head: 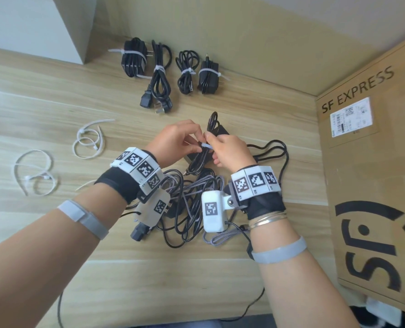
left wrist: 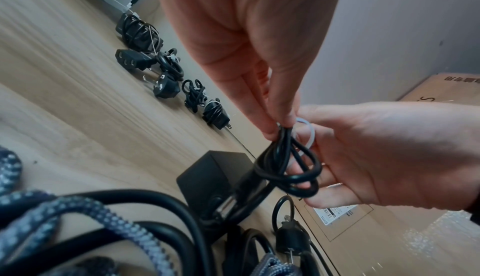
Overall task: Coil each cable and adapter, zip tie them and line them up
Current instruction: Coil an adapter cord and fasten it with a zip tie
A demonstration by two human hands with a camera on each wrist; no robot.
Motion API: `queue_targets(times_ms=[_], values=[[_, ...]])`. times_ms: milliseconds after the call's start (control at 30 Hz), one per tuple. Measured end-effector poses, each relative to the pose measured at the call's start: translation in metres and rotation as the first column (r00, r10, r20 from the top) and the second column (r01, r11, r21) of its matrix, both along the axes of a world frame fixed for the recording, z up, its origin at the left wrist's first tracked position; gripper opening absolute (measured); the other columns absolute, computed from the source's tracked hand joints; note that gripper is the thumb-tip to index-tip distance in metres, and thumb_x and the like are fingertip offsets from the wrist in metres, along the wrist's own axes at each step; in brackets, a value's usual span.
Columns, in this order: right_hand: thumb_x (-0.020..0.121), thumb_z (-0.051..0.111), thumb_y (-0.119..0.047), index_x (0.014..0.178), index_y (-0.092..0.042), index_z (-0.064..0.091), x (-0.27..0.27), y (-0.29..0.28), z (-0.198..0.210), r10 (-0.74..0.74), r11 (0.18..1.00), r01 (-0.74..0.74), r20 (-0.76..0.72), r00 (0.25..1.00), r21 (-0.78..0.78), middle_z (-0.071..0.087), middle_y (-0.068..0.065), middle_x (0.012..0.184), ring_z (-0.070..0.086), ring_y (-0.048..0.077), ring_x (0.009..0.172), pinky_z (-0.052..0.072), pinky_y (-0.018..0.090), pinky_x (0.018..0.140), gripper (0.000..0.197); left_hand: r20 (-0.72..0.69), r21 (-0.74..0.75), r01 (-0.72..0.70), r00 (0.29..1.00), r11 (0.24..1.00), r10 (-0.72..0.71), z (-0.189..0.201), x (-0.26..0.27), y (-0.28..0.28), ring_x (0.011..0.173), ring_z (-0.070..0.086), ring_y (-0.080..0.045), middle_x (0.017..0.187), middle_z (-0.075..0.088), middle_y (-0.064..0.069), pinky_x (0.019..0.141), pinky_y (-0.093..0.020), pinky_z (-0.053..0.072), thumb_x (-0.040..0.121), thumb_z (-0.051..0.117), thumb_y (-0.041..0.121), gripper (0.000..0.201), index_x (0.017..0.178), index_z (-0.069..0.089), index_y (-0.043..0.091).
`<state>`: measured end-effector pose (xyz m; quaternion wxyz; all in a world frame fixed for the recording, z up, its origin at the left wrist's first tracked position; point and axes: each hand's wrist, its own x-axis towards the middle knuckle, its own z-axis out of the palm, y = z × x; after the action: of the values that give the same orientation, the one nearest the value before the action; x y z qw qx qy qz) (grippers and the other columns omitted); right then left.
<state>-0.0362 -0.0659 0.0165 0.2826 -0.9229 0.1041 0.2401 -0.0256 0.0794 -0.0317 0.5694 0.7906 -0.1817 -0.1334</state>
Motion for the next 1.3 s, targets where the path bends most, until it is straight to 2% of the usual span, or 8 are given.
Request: queue_targets(times_ms=[200, 367, 533, 667, 800, 1033, 1233, 1300], values=[[0.092, 0.041, -0.04, 0.08, -0.003, 0.066, -0.008, -0.009, 0.003, 0.006, 0.998, -0.005, 0.021, 1.0, -0.067, 0.069, 0.013, 0.081, 0.064, 0.029, 0.079, 0.052, 0.039, 0.076, 0.047, -0.238, 0.006, -0.013, 0.971, 1.0, 0.015, 0.004, -0.001, -0.004, 0.064, 0.065, -0.003, 0.08, 0.063, -0.001, 0.067, -0.017, 0.052, 0.092, 0.047, -0.002, 0.023, 0.087, 0.042, 0.02], [0.092, 0.046, -0.039, 0.054, -0.016, 0.046, -0.017, -0.014, 0.012, 0.086, 0.984, -0.074, 0.073, 0.994, -0.159, 0.047, -0.001, 0.055, 0.043, 0.012, 0.053, 0.03, 0.026, 0.049, 0.044, -0.252, 0.155, 0.183, 0.958, 0.971, -0.14, 0.0, 0.007, -0.018, 0.044, 0.049, 0.002, 0.065, 0.053, 0.0, 0.049, -0.011, 0.041, 0.092, 0.045, -0.001, 0.025, 0.1, 0.051, 0.022], [0.09, 0.049, -0.04, 0.056, -0.016, 0.048, -0.021, -0.019, 0.01, 0.111, 0.986, -0.093, 0.131, 0.985, -0.137, 0.046, -0.003, 0.053, 0.041, 0.007, 0.053, 0.027, 0.024, 0.047, 0.042, -0.248, 0.228, 0.358, 0.921, 0.906, -0.301, 0.004, 0.008, -0.024, 0.06, 0.047, -0.015, 0.069, 0.054, 0.007, 0.056, -0.011, 0.04, 0.088, 0.041, -0.007, 0.035, 0.097, 0.06, 0.021], [0.09, 0.05, -0.041, 0.069, -0.011, 0.06, -0.021, -0.022, 0.011, 0.109, 0.993, -0.1, 0.14, 0.984, -0.066, 0.058, 0.001, 0.066, 0.048, 0.016, 0.064, 0.032, 0.023, 0.051, 0.038, -0.144, 0.268, 0.306, 0.95, 0.913, -0.276, 0.002, 0.011, -0.027, 0.087, 0.05, -0.016, 0.108, 0.052, -0.004, 0.073, -0.003, 0.035, 0.085, 0.047, -0.01, 0.037, 0.116, 0.059, 0.007], [0.089, 0.052, -0.04, 0.073, -0.014, 0.063, -0.02, -0.023, 0.01, 0.065, 0.998, -0.067, 0.17, 0.983, 0.006, 0.064, 0.003, 0.083, 0.054, 0.017, 0.078, 0.033, 0.028, 0.061, 0.032, -0.187, 0.326, 0.29, 0.953, 0.899, -0.24, 0.009, 0.011, -0.034, 0.103, 0.057, -0.026, 0.113, 0.062, -0.012, 0.091, -0.034, 0.045, 0.086, 0.039, -0.011, 0.042, 0.118, 0.057, 0.01], [0.089, 0.054, -0.036, 0.089, -0.014, 0.057, -0.015, -0.021, 0.005, -0.014, 0.987, -0.006, 0.122, 0.992, 0.16, 0.057, -0.006, 0.083, 0.052, 0.015, 0.083, 0.033, 0.024, 0.062, 0.022, -0.11, 0.428, 0.192, 0.981, 0.883, -0.161, 0.008, 0.012, -0.033, 0.068, 0.044, -0.02, 0.069, 0.048, 0.001, 0.051, -0.015, 0.03, 0.088, 0.04, -0.004, 0.028, 0.108, 0.058, 0.004], [0.092, 0.051, -0.03, 0.093, -0.008, 0.06, -0.006, -0.019, -0.004, -0.026, 0.985, -0.002, 0.159, 0.987, 0.175, 0.054, -0.005, 0.075, 0.052, 0.018, 0.08, 0.028, 0.026, 0.063, 0.024, -0.056, 0.41, 0.103, 0.995, 0.906, -0.087, -0.002, 0.015, -0.008, 0.077, 0.052, -0.007, 0.064, 0.06, 0.018, 0.087, -0.034, 0.04, 0.089, 0.056, 0.018, 0.013, 0.078, 0.057, 0.026], [0.093, 0.049, -0.028, 0.088, -0.014, 0.058, -0.003, -0.022, -0.007, -0.029, 0.987, 0.009, 0.126, 0.992, 0.159, 0.053, -0.008, 0.07, 0.055, 0.02, 0.08, 0.031, 0.025, 0.063, 0.016, -0.109, 0.342, 0.095, 0.992, 0.935, -0.062, -0.002, 0.019, 0.003, 0.064, 0.052, 0.004, 0.056, 0.061, 0.019, 0.082, -0.028, 0.042, 0.087, 0.06, 0.021, 0.02, 0.075, 0.052, 0.035]])
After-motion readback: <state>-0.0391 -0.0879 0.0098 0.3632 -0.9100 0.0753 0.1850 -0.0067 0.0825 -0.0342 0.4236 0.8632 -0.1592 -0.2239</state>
